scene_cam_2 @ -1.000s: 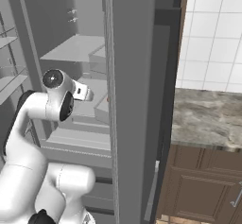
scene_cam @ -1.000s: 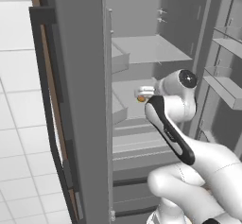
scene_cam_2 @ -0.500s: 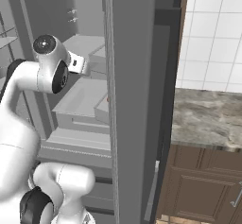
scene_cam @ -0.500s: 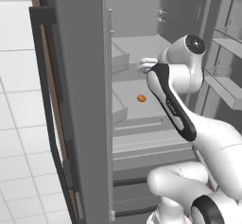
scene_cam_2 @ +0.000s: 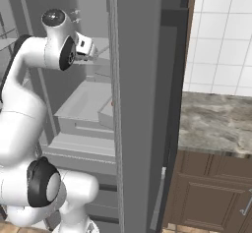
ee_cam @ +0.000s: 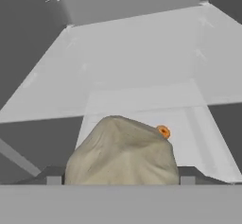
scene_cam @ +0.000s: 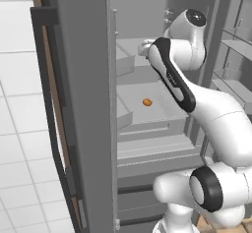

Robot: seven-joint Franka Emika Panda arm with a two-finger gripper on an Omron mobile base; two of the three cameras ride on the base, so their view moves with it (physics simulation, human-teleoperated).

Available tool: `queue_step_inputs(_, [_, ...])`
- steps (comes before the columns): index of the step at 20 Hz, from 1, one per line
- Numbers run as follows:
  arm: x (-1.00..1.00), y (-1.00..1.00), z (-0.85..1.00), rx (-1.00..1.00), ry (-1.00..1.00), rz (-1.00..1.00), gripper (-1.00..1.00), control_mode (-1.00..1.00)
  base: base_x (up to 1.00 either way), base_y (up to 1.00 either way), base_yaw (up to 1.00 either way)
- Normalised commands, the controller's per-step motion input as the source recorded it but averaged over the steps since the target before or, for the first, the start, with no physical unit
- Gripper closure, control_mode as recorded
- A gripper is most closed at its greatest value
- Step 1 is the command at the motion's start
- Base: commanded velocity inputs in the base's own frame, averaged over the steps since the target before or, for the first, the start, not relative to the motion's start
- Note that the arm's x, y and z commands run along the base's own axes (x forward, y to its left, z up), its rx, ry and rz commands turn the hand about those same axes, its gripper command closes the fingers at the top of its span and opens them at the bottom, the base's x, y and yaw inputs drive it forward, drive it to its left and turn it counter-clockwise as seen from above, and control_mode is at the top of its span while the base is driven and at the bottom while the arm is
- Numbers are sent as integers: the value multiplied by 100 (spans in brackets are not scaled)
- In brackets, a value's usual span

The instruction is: Move the dumpling and tangerine from the second highest shelf to the top shelf to make space. Then, place the pitcher from the counter on the cleared second highest shelf.

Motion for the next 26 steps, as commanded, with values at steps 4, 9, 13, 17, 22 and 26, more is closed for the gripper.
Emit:
queue_step_inputs(4, [81, 0, -27, 0, 0, 0, 100, -100, 0, 0, 0])
queue_step_inputs(9, [87, 1, -54, 0, 0, 0, 100, -100, 0, 0, 0])
queue_step_inputs(13, [94, 4, -59, 0, 0, 0, 100, -100, 0, 0, 0])
queue_step_inputs(17, [98, 10, -17, 0, 0, 0, 100, -100, 0, 0, 0])
queue_step_inputs(22, [88, 16, -1, 0, 0, 0, 100, -100, 0, 0, 0])
queue_step_inputs(26, [51, 16, -16, -1, -2, 0, -100, -100, 0, 0, 0])
